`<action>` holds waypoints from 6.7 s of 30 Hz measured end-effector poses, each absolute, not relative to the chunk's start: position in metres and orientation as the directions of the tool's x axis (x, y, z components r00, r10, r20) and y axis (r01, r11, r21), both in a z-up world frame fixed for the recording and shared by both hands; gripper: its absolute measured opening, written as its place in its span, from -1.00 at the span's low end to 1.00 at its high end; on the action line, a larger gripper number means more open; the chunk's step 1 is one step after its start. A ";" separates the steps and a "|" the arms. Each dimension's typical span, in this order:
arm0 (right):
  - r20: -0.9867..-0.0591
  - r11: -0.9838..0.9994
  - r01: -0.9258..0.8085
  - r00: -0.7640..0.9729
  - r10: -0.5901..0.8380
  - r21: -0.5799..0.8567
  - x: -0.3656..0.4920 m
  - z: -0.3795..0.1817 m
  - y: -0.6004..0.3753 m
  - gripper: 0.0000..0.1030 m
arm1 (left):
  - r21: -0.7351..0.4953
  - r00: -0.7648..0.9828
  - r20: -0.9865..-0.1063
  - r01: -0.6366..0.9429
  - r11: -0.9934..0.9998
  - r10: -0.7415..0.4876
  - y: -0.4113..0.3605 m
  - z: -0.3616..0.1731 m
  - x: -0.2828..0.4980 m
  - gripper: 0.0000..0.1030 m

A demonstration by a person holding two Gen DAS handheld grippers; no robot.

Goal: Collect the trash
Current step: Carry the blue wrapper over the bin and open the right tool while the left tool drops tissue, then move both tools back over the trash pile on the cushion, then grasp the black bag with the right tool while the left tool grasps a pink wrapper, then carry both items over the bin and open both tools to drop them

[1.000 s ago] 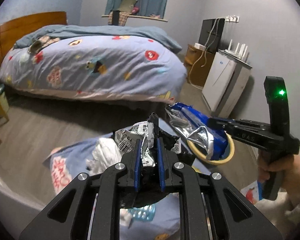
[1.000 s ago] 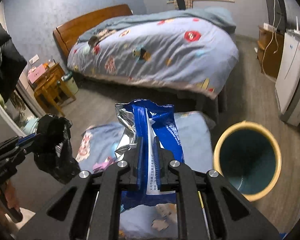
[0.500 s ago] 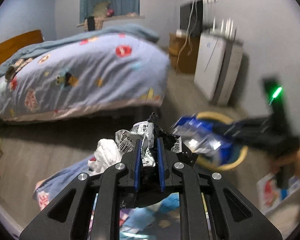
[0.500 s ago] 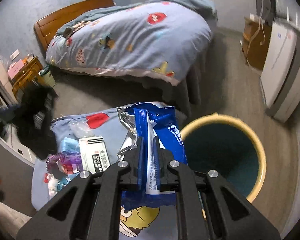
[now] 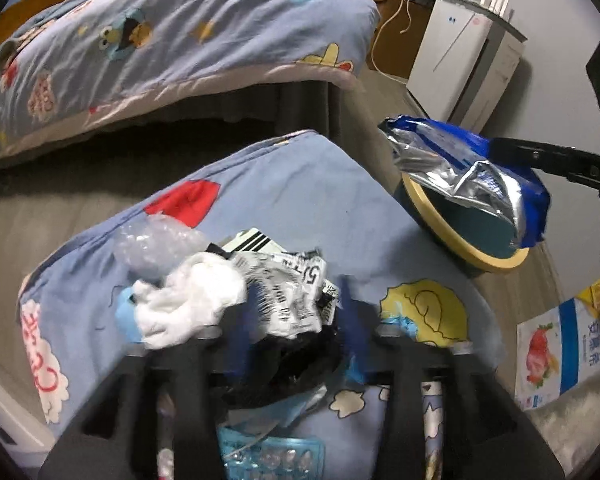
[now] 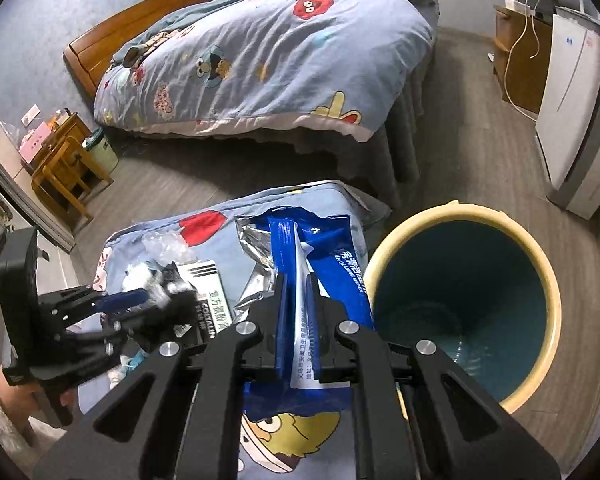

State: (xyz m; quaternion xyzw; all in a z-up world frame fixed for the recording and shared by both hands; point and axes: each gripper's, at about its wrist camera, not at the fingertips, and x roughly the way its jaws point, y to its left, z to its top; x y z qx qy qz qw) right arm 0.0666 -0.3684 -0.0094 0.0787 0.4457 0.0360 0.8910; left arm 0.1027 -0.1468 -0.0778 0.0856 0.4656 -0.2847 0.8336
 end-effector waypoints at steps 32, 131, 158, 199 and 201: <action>-0.746 0.978 0.105 0.662 0.068 0.182 0.057 0.011 -0.421 -0.83 | -0.043 0.534 -0.742 0.566 0.823 -0.406 -0.194 0.002 0.104 -0.79; -0.911 0.977 0.044 0.372 0.179 0.210 0.124 -0.109 -0.241 0.79 | 0.039 0.388 -0.909 0.441 0.897 -0.151 -0.029 -0.132 0.089 0.34; -0.813 0.973 -0.017 0.546 0.201 0.229 0.084 -0.004 -0.244 -0.63 | 0.023 0.619 -0.751 0.372 0.928 -0.229 -0.010 -0.029 0.069 -0.83; -0.775 0.935 0.293 0.632 -0.032 0.200 0.038 -0.002 -0.453 -0.63 | -0.054 0.538 -0.725 0.577 0.815 -0.429 -0.190 -0.022 0.065 -0.83; -0.774 0.926 0.322 0.631 -0.055 0.197 0.035 -0.002 -0.465 -0.63 | -0.061 0.536 -0.720 0.584 0.809 -0.441 -0.201 -0.022 0.062 -0.83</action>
